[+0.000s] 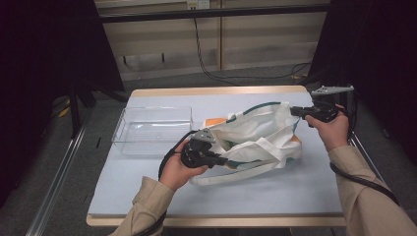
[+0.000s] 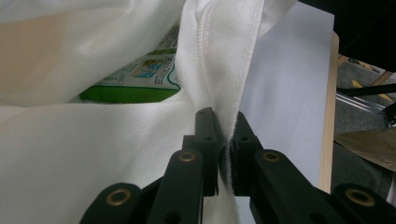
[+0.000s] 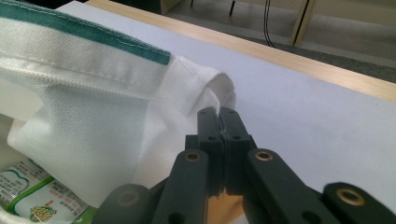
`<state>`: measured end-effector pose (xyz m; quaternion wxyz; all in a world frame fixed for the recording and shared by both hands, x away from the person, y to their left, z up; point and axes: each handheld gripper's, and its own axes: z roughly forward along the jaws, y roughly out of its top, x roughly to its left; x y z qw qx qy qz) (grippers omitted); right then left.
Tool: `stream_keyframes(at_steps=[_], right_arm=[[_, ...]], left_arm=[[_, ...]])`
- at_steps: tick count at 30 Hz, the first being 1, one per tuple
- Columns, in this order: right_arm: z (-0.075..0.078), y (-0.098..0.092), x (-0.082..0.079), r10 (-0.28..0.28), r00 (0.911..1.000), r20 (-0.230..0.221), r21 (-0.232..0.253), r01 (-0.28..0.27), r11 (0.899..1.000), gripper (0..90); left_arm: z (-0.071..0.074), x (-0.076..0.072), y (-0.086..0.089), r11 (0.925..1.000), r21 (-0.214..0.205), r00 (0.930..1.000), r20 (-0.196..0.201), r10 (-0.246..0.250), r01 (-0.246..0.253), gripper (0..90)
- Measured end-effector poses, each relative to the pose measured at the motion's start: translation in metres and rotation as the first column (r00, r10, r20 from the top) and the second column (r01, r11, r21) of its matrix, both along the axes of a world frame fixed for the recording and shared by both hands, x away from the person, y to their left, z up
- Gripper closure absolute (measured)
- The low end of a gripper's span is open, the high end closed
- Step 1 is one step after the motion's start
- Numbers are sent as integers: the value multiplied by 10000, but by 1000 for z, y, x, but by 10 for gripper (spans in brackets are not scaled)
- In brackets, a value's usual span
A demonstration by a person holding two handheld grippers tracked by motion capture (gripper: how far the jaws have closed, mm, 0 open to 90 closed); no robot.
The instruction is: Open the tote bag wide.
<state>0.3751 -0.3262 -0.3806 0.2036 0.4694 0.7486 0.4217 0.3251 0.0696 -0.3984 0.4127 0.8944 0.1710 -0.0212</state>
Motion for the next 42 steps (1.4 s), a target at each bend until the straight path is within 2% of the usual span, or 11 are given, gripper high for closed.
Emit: stream_keyframes(at_steps=[1, 7, 13, 18, 24, 26, 29, 32, 34, 40, 42], right_arm=[[0, 0, 0, 26, 10000, -10, 23, -26, 10000, 892], [1, 2, -1, 135, 9999, 18, 110, -135, 9998, 876], [5, 7, 1, 405, 9991, 79, 228, -407, 9989, 722], [9, 14, 6, 669, 9975, 247, 181, -674, 9976, 577], [12, 18, 15, 1084, 9940, 154, 63, -1085, 9941, 512], [10, 20, 18, 1171, 9931, 54, 69, -1172, 9931, 501], [8, 22, 20, 1158, 9932, 117, 161, -1160, 9931, 574], [9, 22, 21, 1065, 9942, 173, 173, -1067, 9941, 745], [9, 21, 22, 998, 9949, 147, 310, -1002, 9945, 817], [10, 17, 25, 437, 9990, -17, 379, -436, 9983, 855], [9, 15, 26, 252, 9997, -64, 380, -249, 9990, 859]], left_arm=[[-1, 0, -1, 9996, -265, 9999, 40, 96, -95, 833], [5, 1, -1, 9992, -300, 9995, 187, 271, -266, 758], [8, 2, 0, 9997, -105, 9994, 263, 208, -205, 770], [7, 2, -1, 9995, -292, 9995, 279, 146, -138, 789], [9, 4, 1, 9999, -86, 9995, 306, 61, -59, 810], [8, 5, 1, 9996, -273, 9996, 273, 84, -77, 813], [8, 5, 1, 9995, -294, 9996, 269, 83, -75, 820], [7, 5, 0, 9995, -319, 9996, 277, 36, -27, 836], [9, 4, 0, 10000, -51, 9996, 283, 23, -21, 851], [7, 0, -1, 9998, -138, 9992, 390, -118, 124, 872], [6, 0, 0, 9995, 125, 9982, 513, -297, 291, 873]])
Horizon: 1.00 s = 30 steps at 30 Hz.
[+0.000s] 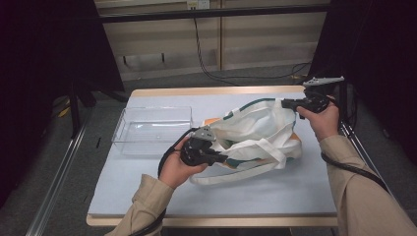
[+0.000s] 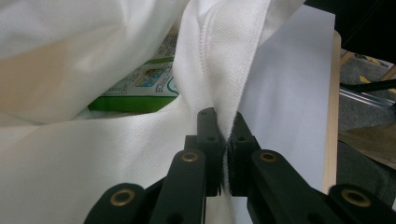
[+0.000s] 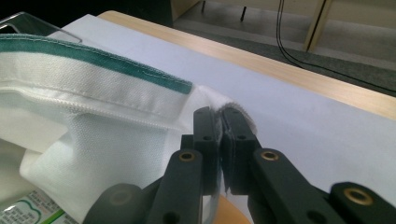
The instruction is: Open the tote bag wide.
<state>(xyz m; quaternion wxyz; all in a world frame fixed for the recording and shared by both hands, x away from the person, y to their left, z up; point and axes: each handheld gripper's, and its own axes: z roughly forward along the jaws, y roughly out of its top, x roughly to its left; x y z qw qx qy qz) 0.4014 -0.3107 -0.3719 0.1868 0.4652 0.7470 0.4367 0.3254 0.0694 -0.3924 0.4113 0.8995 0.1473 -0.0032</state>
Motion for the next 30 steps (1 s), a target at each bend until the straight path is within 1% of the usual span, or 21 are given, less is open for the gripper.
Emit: stream_keyframes(at_steps=[1, 2, 5, 7, 9, 10, 11, 12, 13, 16, 18, 19, 20, 21, 22, 24, 26, 27, 28, 29, 30], right_arm=[[-1, -1, 0, -98, 9999, -40, 54, 98, 9999, 862], [-3, -2, 0, -203, 9998, -88, 70, 203, 9998, 866], [-7, -5, 1, -493, 9985, -220, 103, 496, 9987, 872], [-9, -7, 1, -636, 9976, -275, 118, 640, 9979, 874], [-11, -9, 1, -773, 9965, -303, 73, 775, 9970, 875], [-12, -9, 1, -846, 9958, -360, 63, 849, 9964, 876], [-13, -10, 0, -943, 9948, -378, 45, 945, 9955, 876], [-14, -11, 0, -1007, 9942, -388, 38, 1010, 9949, 876], [-15, -12, 0, -1022, 9939, -410, 53, 1025, 9947, 876], [-18, -15, 0, -1142, 9923, -488, -4, 1144, 9934, 877], [-22, -17, -1, -1191, 9913, -566, 34, 1195, 9928, 876], [-24, -18, -1, -1198, 9913, -549, 44, 1202, 9927, 876], [-26, -19, -1, -1230, 9909, -552, 18, 1233, 9924, 876], [-28, -20, -2, -1240, 9907, -567, 39, 1244, 9922, 877], [-29, -20, -2, -1269, 9901, -597, 75, 1275, 9918, 876], [-31, -21, -3, -1256, 9903, -600, 39, 1261, 9920, 876], [-33, -21, -3, -1276, 9901, -578, 38, 1280, 9918, 876], [-33, -21, -3, -1261, 9903, -589, 22, 1264, 9920, 876], [-33, -20, -3, -1261, 9903, -578, -5, 1263, 9920, 876], [-34, -21, -3, -1262, 9904, -561, -3, 1264, 9920, 876], [-34, -21, -3, -1263, 9903, -578, 9, 1266, 9920, 876]], left_arm=[[0, -1, 0, 9999, 104, 10000, -41, 30, -30, 873], [-4, -2, -1, 9997, -205, 9999, -101, 90, -92, 874], [-7, -3, 0, 10000, -69, 10000, -92, 27, -28, 875], [-8, -4, 1, 10000, 34, 9998, -191, 49, -49, 876], [-11, -5, 1, 9999, -109, 9997, -247, 87, -89, 876], [-11, -4, 2, 9999, 119, 9998, -186, 4, -1, 877], [-13, -5, 2, 10000, -36, 9998, -197, 28, -29, 877], [-14, -5, 2, 10000, -34, 9997, -240, 36, -37, 877], [-14, -6, 2, 9999, 116, 9998, -217, -48, 51, 877], [-18, -8, 1, 9998, 135, 9996, -267, -107, 110, 878], [-21, -9, 1, 9996, 253, 9993, -349, -134, 143, 878], [-23, -9, 0, 9997, 213, 9989, -460, -76, 86, 878], [-25, -10, 0, 9996, 252, 9991, -409, -86, 97, 878], [-27, -10, 0, 9995, 272, 9987, -504, -116, 130, 878], [-28, -10, 0, 9994, 318, 9990, -441, -99, 113, 878], [-31, -10, -1, 9993, 352, 9985, -533, -122, 141, 878], [-33, -11, -2, 9995, 301, 9984, -567, -89, 106, 878], [-33, -11, -1, 9987, 488, 9982, -591, -125, 154, 878], [-35, -11, -1, 9995, 262, 9979, -639, -137, 154, 878], [-35, -11, -1, 9990, 402, 9982, -579, -149, 172, 879], [-36, -11, -1, 9991, 379, 9980, -616, -159, 183, 879]])
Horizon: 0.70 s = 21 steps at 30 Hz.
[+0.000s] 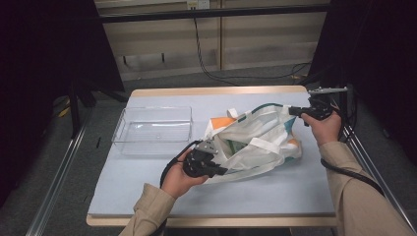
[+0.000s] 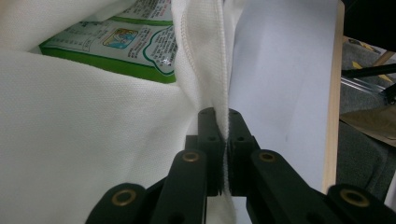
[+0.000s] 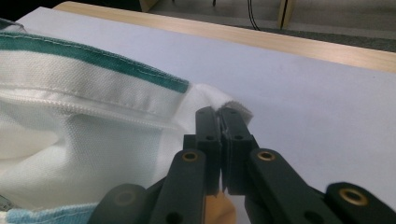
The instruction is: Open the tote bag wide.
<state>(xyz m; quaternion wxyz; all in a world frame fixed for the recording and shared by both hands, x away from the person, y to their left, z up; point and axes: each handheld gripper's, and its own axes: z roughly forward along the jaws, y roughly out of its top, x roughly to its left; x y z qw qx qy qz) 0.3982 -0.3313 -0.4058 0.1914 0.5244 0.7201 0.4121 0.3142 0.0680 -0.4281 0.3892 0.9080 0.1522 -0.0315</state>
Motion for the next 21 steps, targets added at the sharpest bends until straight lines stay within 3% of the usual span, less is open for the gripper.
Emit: stream_keyframes(at_steps=[10, 14, 16, 19, 21], right_arm=[[-5, 0, 0, -4, 10000, 4, 41, 4, 10000, 875], [-6, 0, -1, 18, 10000, 46, 6, -18, 10000, 875], [-7, 0, -1, -7, 10000, 39, -9, 7, 10000, 875], [-9, 0, -1, 4, 10000, 55, 9, -4, 10000, 875], [-9, 0, -1, 16, 10000, 26, 9, -16, 10000, 875]], left_arm=[[-8, -1, -1, 9998, 97, 9995, -236, 188, -186, 879], [-11, -1, -3, 9998, -64, 9995, -256, 205, -207, 879], [-10, -1, -2, 9998, 180, 9998, -193, 68, -64, 878], [-11, 0, -2, 9999, 153, 9998, -215, -6, 9, 879], [-13, -2, -3, 9998, 96, 9993, -341, 168, -165, 879]])
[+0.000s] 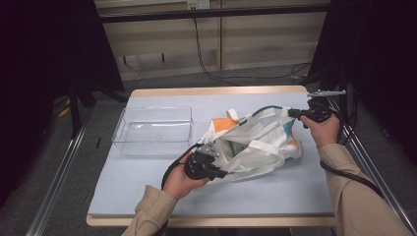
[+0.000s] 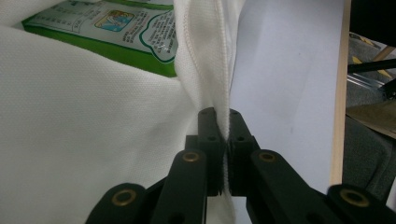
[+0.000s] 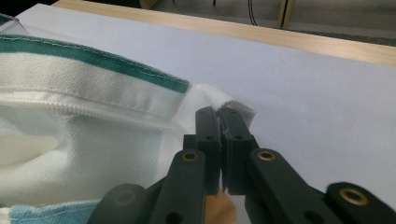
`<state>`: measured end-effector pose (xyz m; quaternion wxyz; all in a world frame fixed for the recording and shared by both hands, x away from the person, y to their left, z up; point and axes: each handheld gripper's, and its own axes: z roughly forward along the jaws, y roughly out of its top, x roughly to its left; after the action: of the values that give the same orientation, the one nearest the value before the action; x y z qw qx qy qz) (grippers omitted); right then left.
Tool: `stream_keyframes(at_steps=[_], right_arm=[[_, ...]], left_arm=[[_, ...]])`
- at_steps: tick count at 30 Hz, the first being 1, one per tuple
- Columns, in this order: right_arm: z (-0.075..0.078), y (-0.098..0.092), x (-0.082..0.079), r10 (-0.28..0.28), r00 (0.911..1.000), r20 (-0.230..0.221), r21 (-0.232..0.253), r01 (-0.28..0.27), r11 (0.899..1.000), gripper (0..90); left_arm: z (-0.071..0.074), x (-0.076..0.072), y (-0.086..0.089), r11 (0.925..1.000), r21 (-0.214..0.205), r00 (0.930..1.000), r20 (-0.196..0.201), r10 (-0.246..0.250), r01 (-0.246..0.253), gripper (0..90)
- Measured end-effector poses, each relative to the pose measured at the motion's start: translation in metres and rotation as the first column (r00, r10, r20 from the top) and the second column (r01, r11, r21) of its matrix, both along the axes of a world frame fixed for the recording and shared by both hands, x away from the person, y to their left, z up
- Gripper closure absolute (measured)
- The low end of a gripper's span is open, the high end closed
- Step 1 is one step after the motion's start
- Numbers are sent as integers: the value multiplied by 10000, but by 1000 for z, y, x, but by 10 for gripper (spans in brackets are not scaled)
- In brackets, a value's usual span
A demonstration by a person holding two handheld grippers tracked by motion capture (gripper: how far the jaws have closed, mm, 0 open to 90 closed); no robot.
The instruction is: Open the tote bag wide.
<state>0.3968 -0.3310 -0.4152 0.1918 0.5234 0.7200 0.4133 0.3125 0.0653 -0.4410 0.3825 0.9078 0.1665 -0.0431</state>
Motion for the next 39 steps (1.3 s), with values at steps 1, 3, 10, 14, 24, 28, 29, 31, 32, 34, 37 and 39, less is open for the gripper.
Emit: stream_keyframes(at_steps=[1, 3, 10, 14, 24, 28, 29, 31, 32, 34, 37, 39], right_arm=[[0, 0, 0, 17, 10000, -5, 4, -17, 10000, 875], [0, 1, 0, 25, 10000, 20, 24, -25, 10000, 874], [6, 1, -4, 205, 9995, 260, 224, -211, 9995, 861], [9, 3, -7, 329, 9989, 347, 320, -340, 9989, 807], [21, 7, -18, 570, 9975, 414, -209, -562, 9982, 608], [27, 7, -25, 663, 9962, 563, -234, -651, 9976, 569], [29, 7, -27, 695, 9958, 596, -199, -684, 9975, 558], [31, 8, -31, 740, 9951, 650, -285, -723, 9970, 546], [33, 9, -33, 756, 9950, 654, -374, -733, 9966, 543], [36, 11, -37, 866, 9937, 716, -364, -841, 9958, 542], [43, 13, -42, 877, 9926, 834, -499, -837, 9952, 532], [48, 15, -46, 954, 9916, 875, -569, -906, 9943, 522]], left_arm=[[1, 1, 1, 9993, 346, 9999, 67, -141, 138, 879], [-2, 1, 1, 9997, 177, 9998, 45, -190, 189, 879], [5, 4, 4, 9999, -11, 9997, -167, 157, -157, 864], [8, 5, 5, 9994, -143, 9993, -195, 317, -320, 819], [21, 10, 4, 9978, -263, 9982, -23, 602, -602, 697], [28, 13, 3, 9969, -201, 9971, -13, 755, -755, 609], [29, 14, 3, 9973, -146, 9974, 59, 721, -720, 591], [31, 14, 1, 9970, -215, 9973, 11, 741, -740, 567], [32, 15, 0, 9974, -185, 9976, 65, 695, -694, 549], [34, 15, -1, 9971, -200, 9972, 79, 742, -741, 516], [38, 18, -2, 9967, -308, 9970, 159, 760, -755, 495], [40, 19, -2, 9959, -281, 9961, 169, 864, -859, 484]])
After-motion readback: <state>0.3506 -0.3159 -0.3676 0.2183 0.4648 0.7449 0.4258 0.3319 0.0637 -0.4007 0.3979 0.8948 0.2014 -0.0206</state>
